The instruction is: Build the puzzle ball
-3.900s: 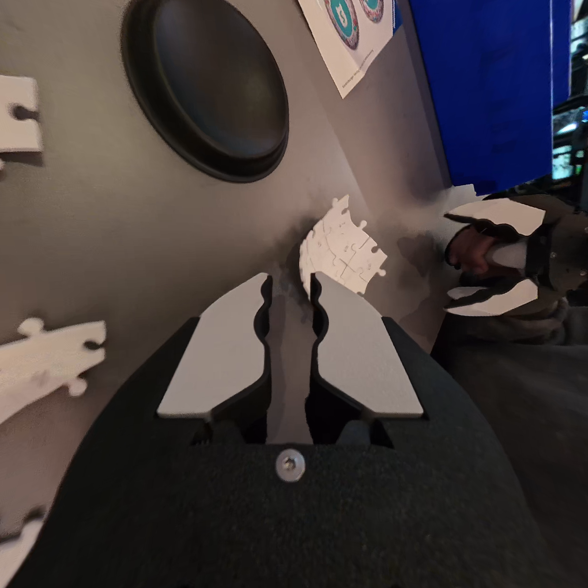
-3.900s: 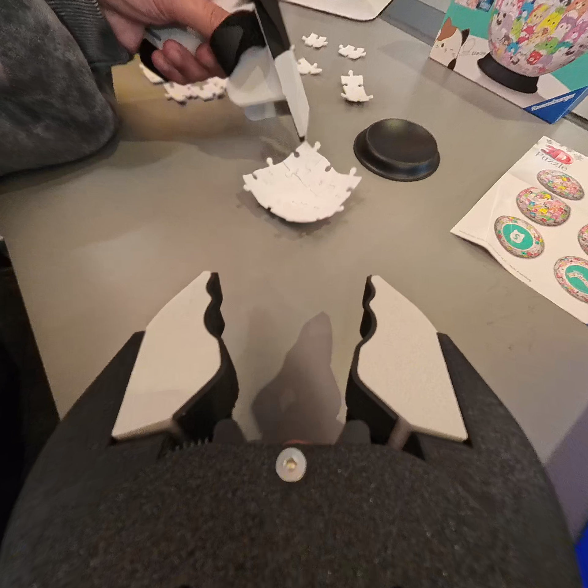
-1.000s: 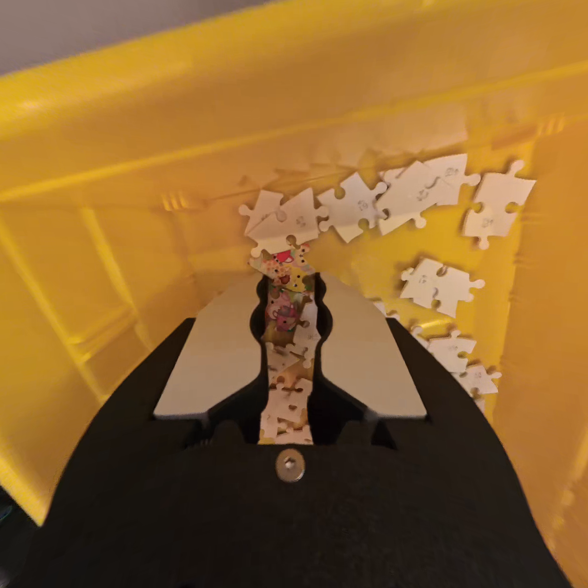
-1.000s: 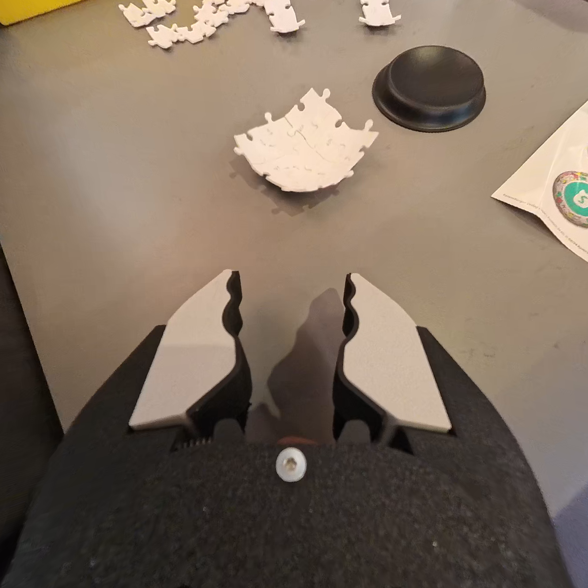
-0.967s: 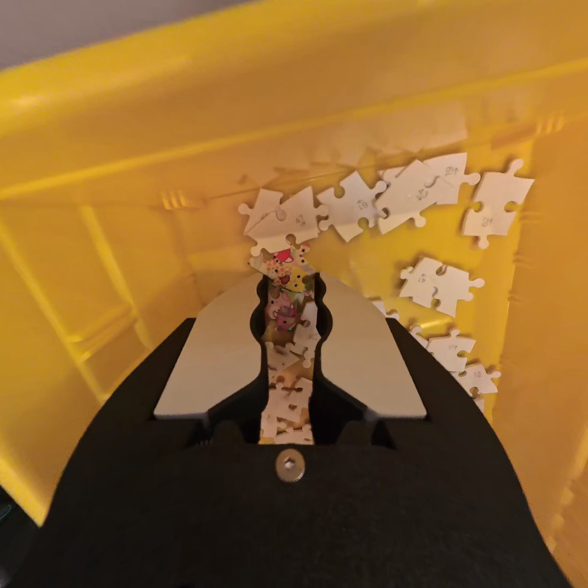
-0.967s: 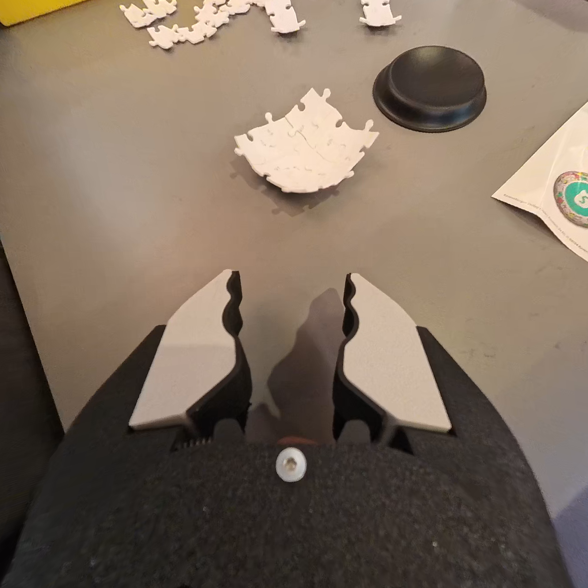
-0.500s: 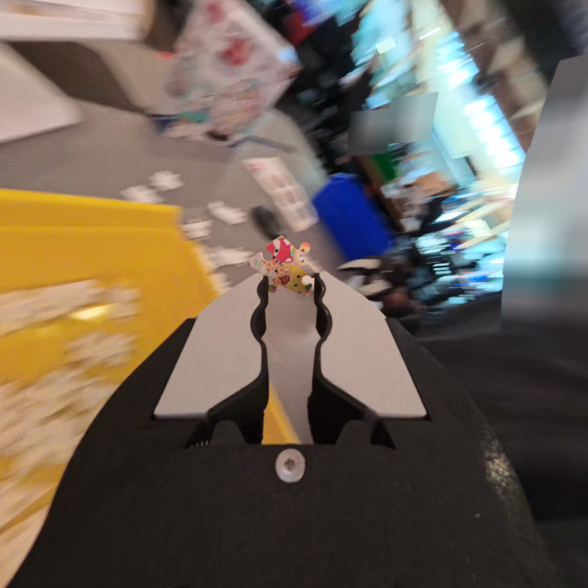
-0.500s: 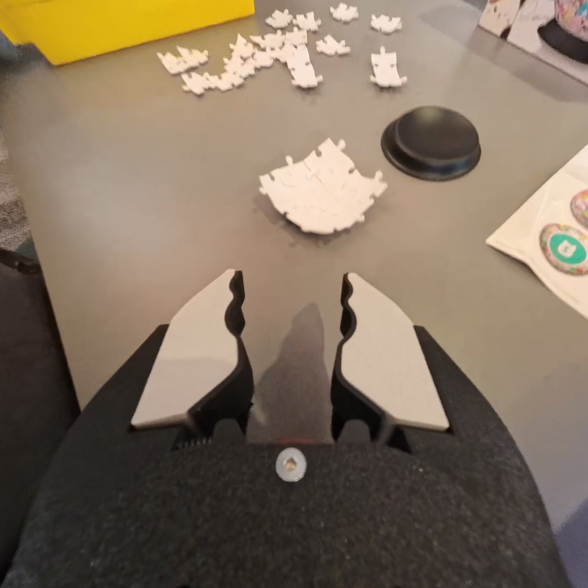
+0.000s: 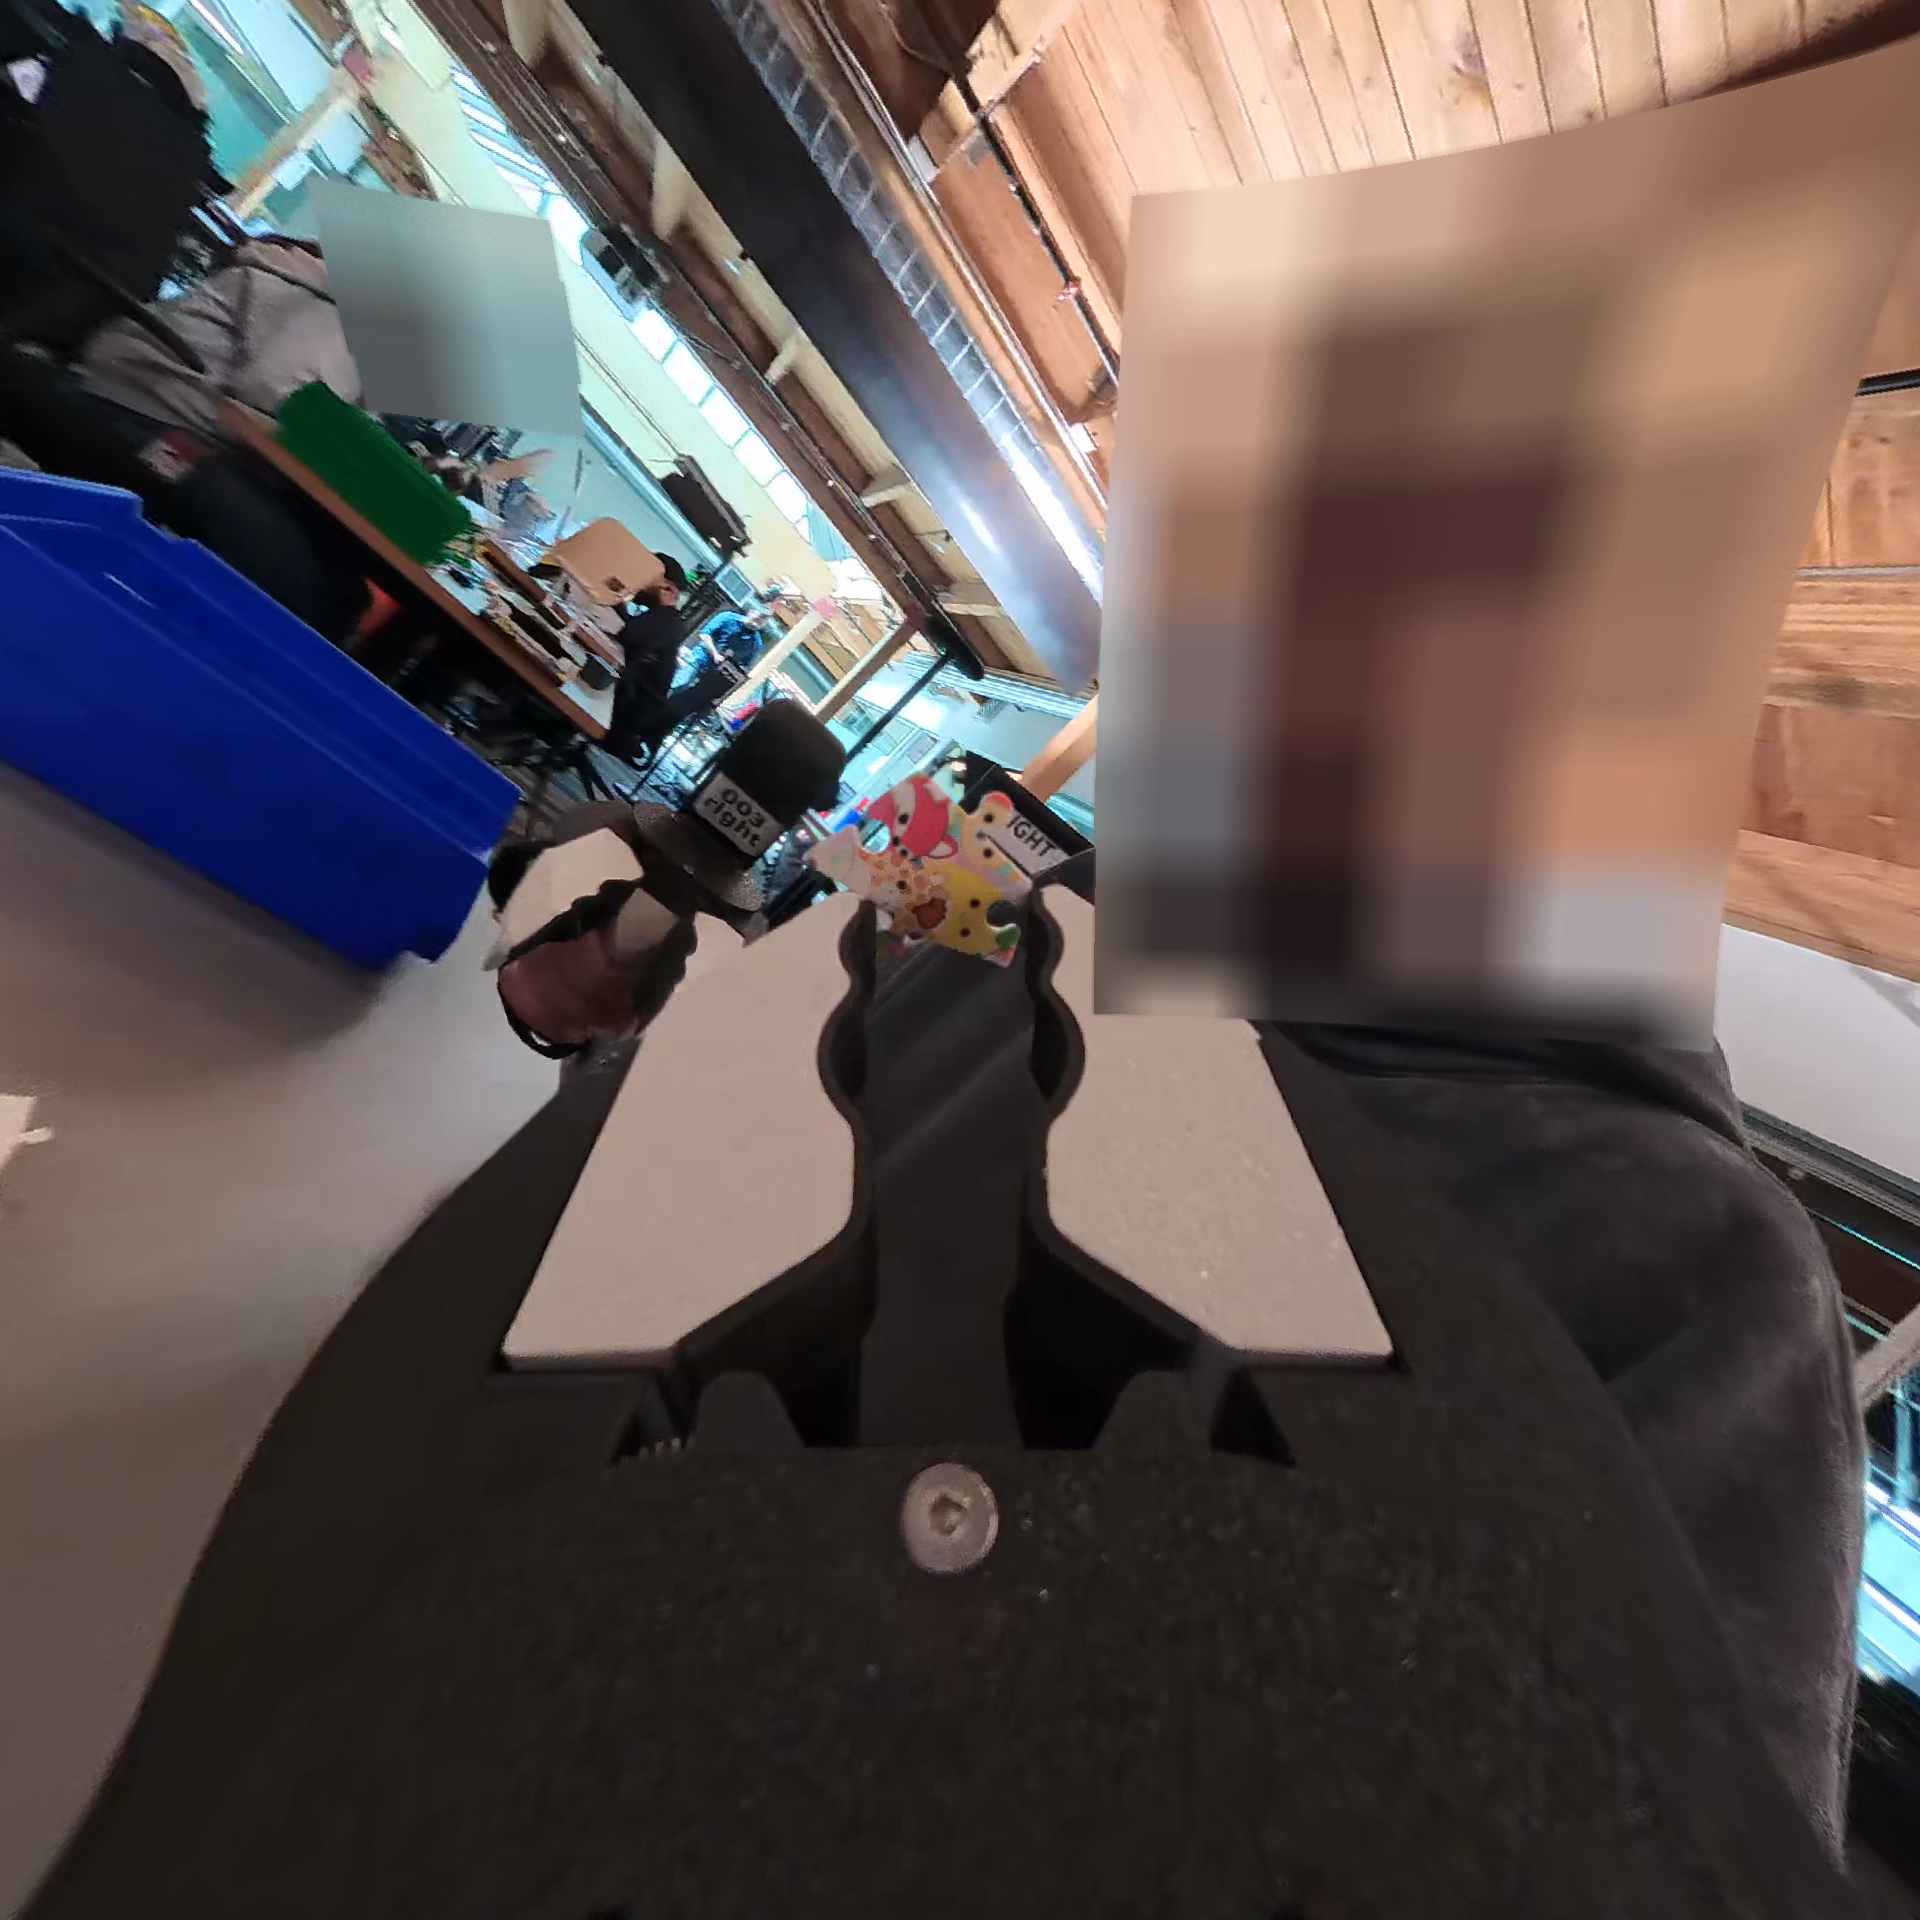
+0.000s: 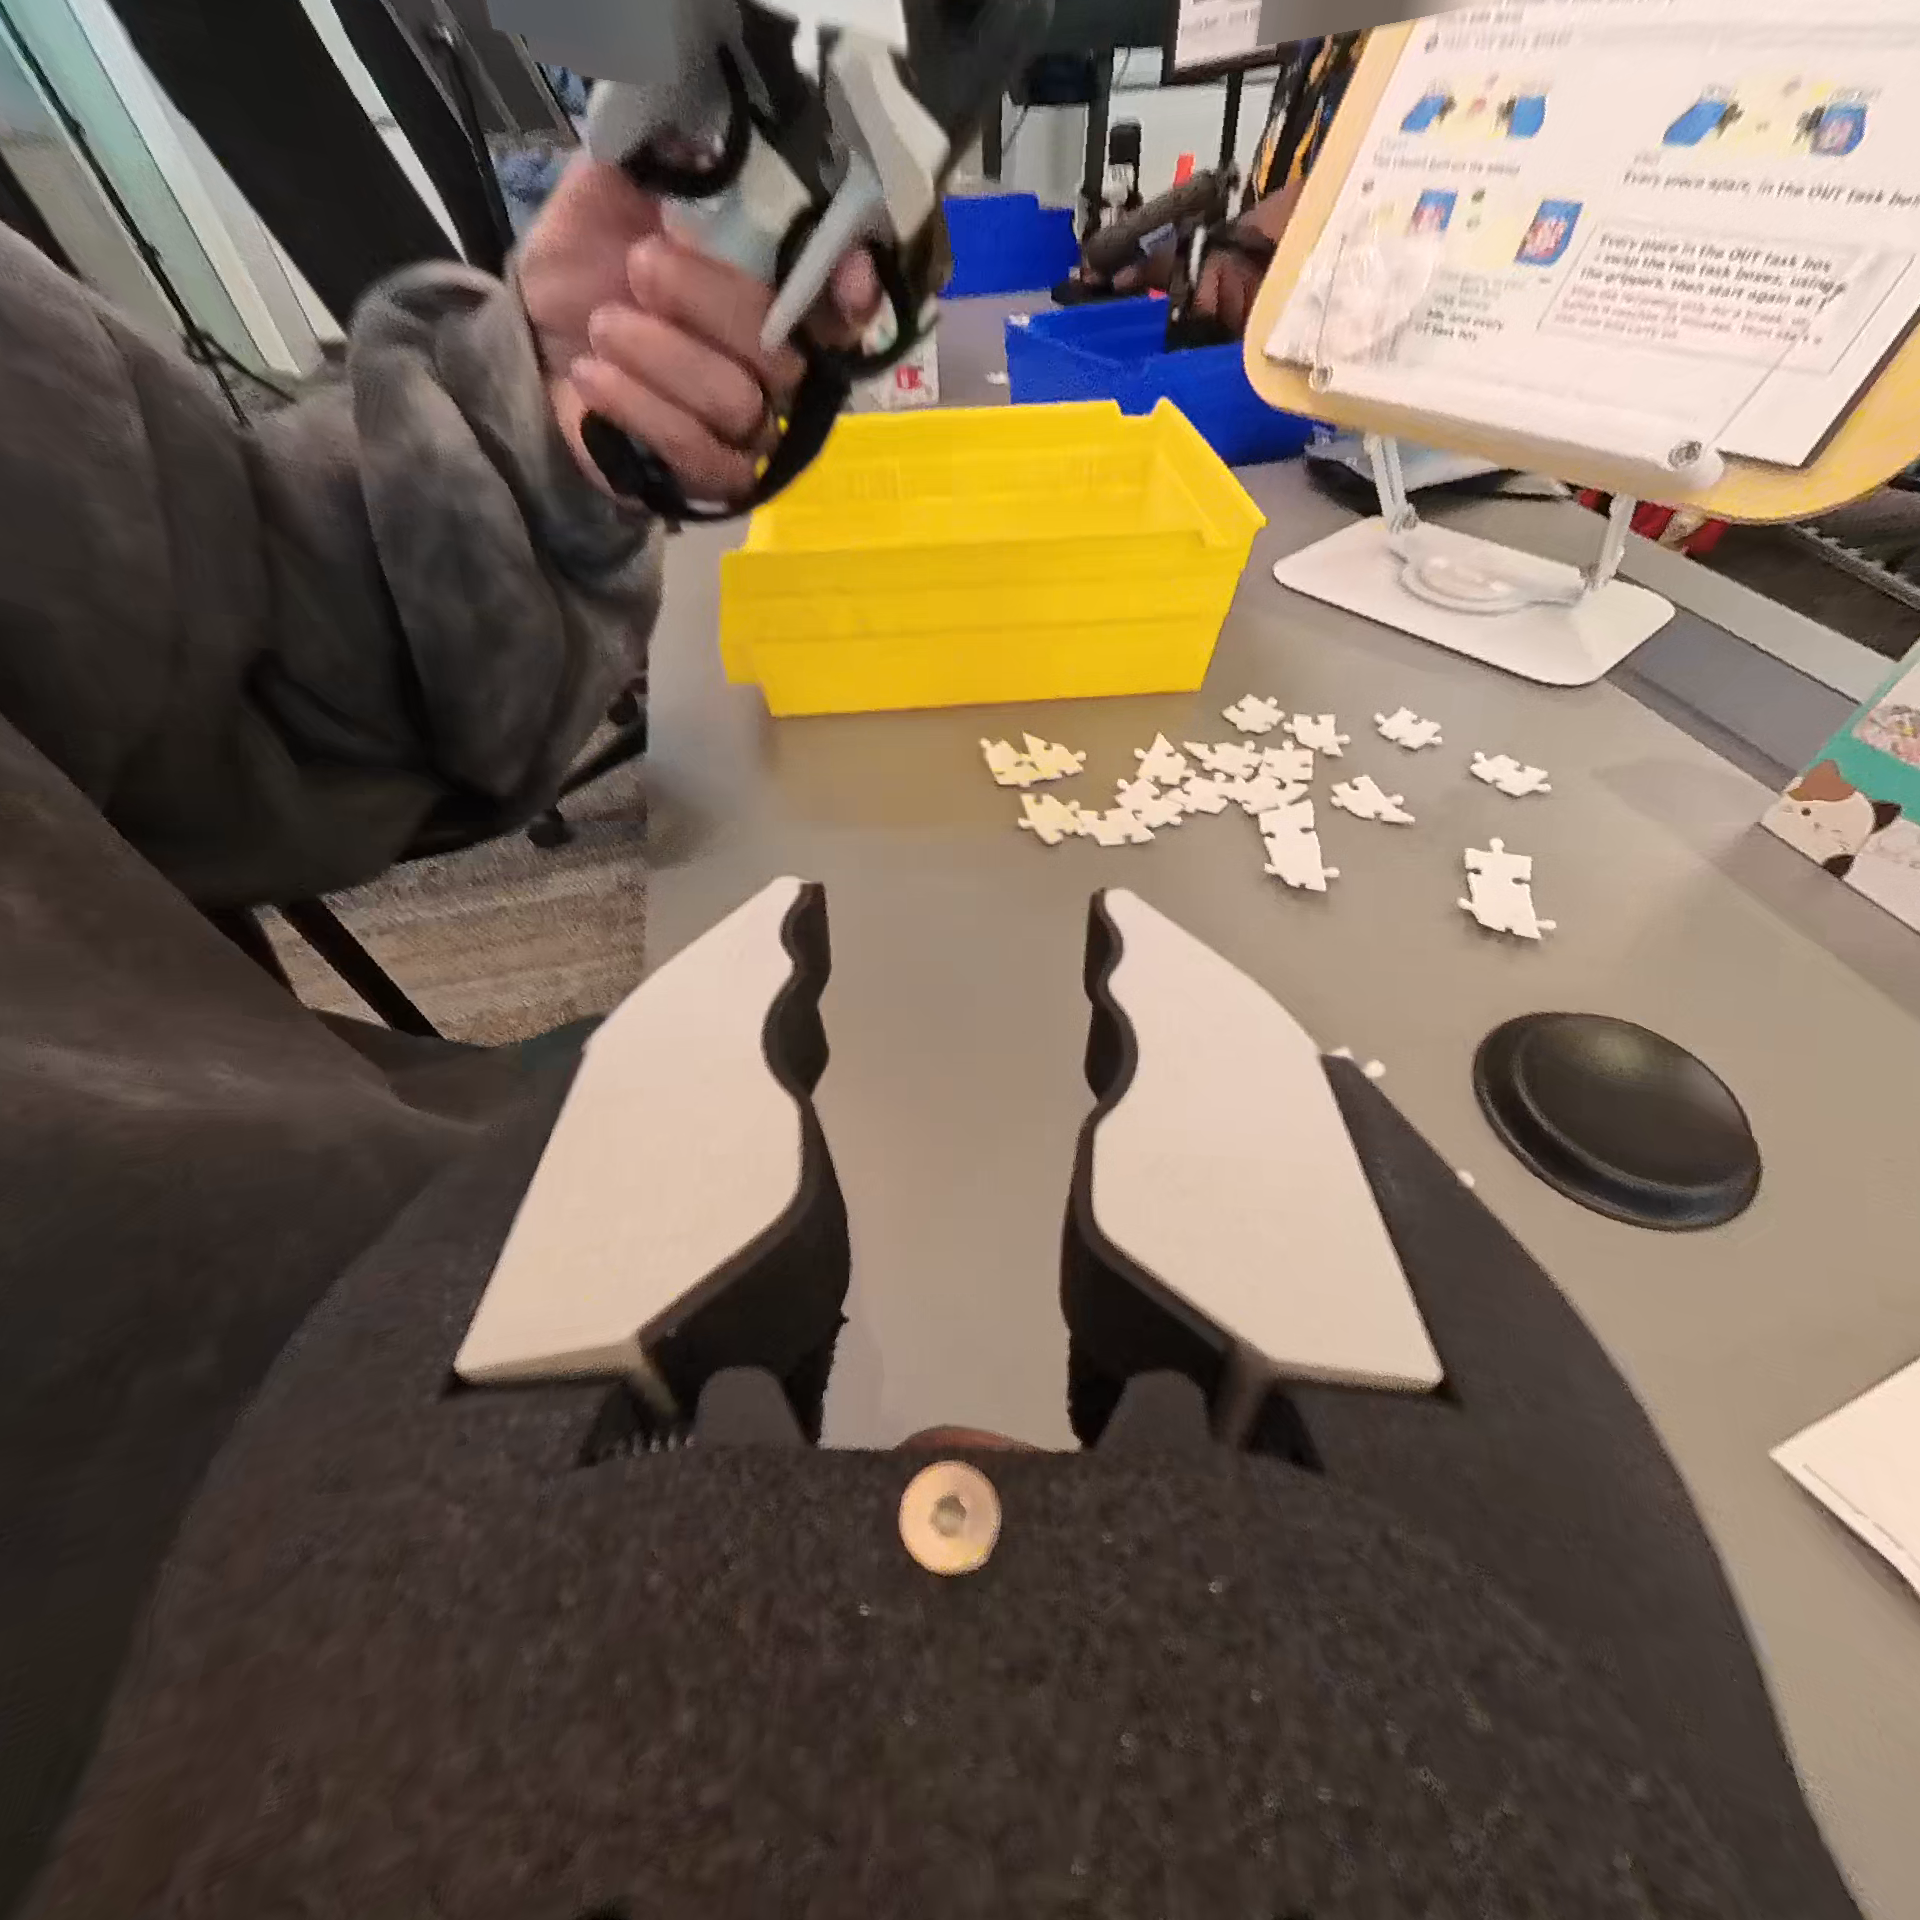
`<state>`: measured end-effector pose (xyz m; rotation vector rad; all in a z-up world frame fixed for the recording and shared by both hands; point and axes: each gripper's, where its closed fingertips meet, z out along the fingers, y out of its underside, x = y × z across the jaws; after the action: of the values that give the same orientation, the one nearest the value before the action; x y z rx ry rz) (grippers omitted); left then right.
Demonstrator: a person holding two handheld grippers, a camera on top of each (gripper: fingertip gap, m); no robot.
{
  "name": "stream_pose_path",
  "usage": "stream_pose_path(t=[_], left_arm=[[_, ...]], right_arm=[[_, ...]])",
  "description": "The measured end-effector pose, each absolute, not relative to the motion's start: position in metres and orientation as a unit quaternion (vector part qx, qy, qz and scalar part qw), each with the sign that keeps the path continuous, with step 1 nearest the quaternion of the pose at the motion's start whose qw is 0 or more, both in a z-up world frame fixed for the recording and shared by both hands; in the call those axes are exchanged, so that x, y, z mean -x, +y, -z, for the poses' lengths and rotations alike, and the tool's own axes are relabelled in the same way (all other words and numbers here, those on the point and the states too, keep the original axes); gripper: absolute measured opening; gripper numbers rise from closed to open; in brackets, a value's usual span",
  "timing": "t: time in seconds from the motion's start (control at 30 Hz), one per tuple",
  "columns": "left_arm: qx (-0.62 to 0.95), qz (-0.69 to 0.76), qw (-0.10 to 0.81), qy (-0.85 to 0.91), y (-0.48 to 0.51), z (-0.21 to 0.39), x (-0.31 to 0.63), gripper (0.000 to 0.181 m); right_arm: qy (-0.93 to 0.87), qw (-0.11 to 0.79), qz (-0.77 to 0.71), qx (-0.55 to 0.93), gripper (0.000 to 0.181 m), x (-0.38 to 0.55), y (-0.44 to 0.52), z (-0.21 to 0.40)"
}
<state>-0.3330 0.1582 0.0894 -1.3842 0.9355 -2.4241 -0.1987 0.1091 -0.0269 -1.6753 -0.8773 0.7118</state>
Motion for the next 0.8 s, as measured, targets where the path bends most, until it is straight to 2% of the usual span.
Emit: stream_pose_path(t=[0.27,0.47,0.6,0.67,0.7,0.73,0.8], left_arm=[[0.453,0.84,0.007,0.298,0.123,-0.064,0.298,0.026],[0.464,0.807,-0.152,0.333,0.057,-0.015,0.281,0.026],[0.442,0.802,-0.205,0.346,0.029,-0.003,0.284,0.027],[0.441,0.801,-0.206,0.35,0.024,0.0,0.286,0.027],[0.442,0.803,-0.204,0.345,0.025,0.0,0.287,0.027],[0.444,0.804,-0.202,0.34,0.027,0.001,0.287,0.027],[0.463,0.801,-0.184,0.331,0.034,0.006,0.288,0.027]], right_arm=[[-0.369,0.545,-0.319,0.682,0.04,0.212,0.096,0.007],[-0.436,0.505,-0.415,0.619,0.041,0.257,0.064,-0.006],[-0.477,0.454,-0.438,0.611,0.024,0.276,0.047,0.012],[-0.487,0.446,-0.447,0.603,0.021,0.279,0.043,0.015],[-0.493,0.439,-0.457,0.596,0.009,0.28,0.04,0.015],[-0.493,0.436,-0.46,0.596,0.005,0.28,0.039,0.016],[-0.494,0.431,-0.457,0.602,0.003,0.28,0.041,0.02]])
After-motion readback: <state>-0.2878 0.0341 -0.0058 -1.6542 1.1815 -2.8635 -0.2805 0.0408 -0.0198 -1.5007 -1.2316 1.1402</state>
